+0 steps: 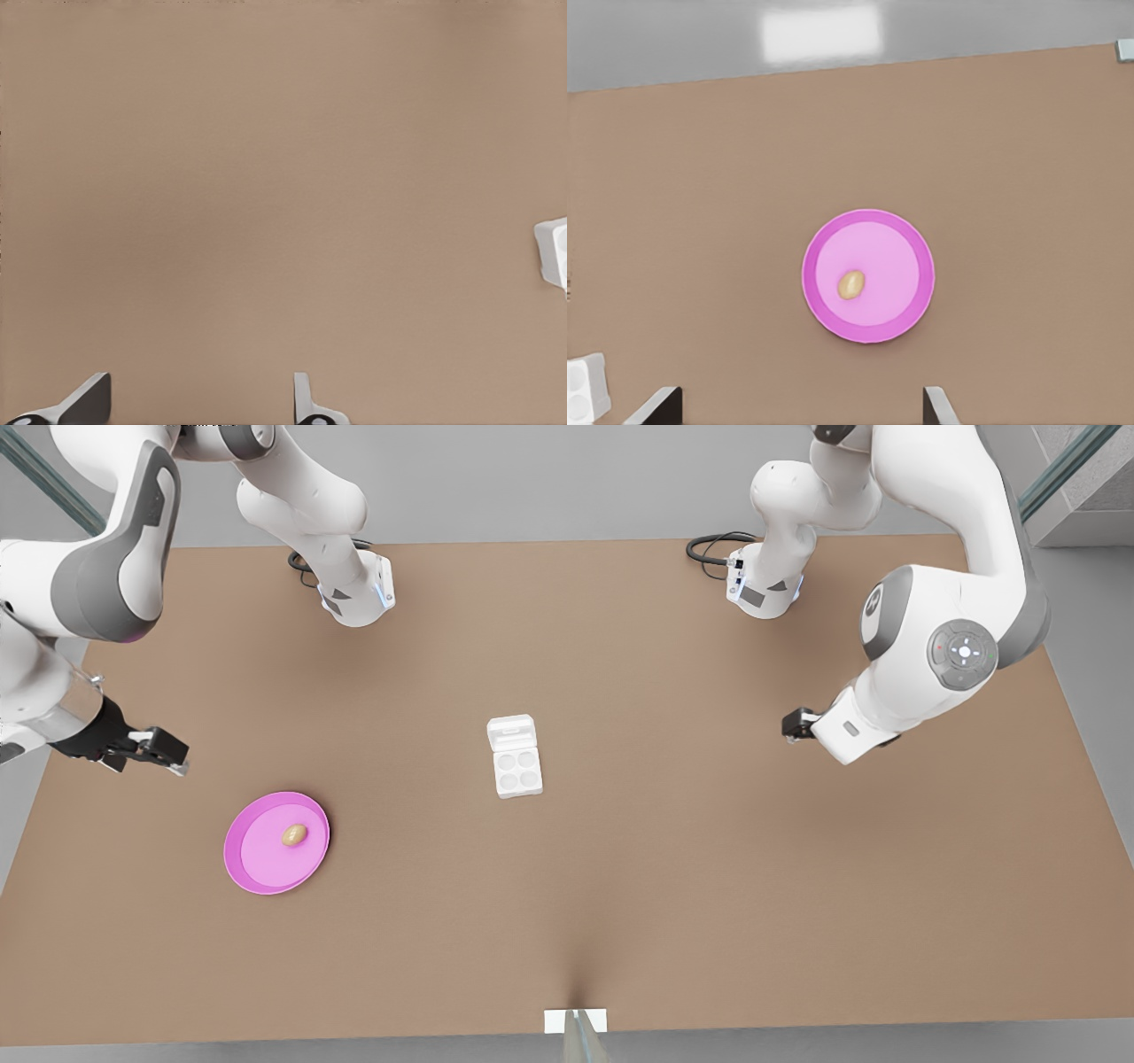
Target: Pack egg into the box and close the box lid
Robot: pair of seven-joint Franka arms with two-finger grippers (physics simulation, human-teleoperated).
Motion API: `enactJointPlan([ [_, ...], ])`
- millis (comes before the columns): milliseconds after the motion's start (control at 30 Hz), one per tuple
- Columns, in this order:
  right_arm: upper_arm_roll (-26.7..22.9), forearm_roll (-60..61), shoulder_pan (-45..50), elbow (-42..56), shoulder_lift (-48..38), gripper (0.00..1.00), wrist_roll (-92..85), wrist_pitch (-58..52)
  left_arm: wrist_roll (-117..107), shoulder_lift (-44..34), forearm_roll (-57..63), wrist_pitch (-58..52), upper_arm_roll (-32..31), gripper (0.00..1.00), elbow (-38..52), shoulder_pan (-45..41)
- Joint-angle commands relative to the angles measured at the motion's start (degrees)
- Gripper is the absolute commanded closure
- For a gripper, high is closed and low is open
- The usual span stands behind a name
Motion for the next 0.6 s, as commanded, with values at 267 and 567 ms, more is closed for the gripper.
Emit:
enactJointPlan([
  [267,0.1,-0.6,0.4,-0.5,14.8,0.0,1.1,3.7,-2.3,1.4,0.7,0.7,-0.3,0.0,0.7,-0.3],
  [567,2.0,-0.8,0.5,-14.9,18.6,0.0,0.2,20.7,-2.1,1.7,0.7,0.6,-0.3,0.0,0.6,-0.6],
])
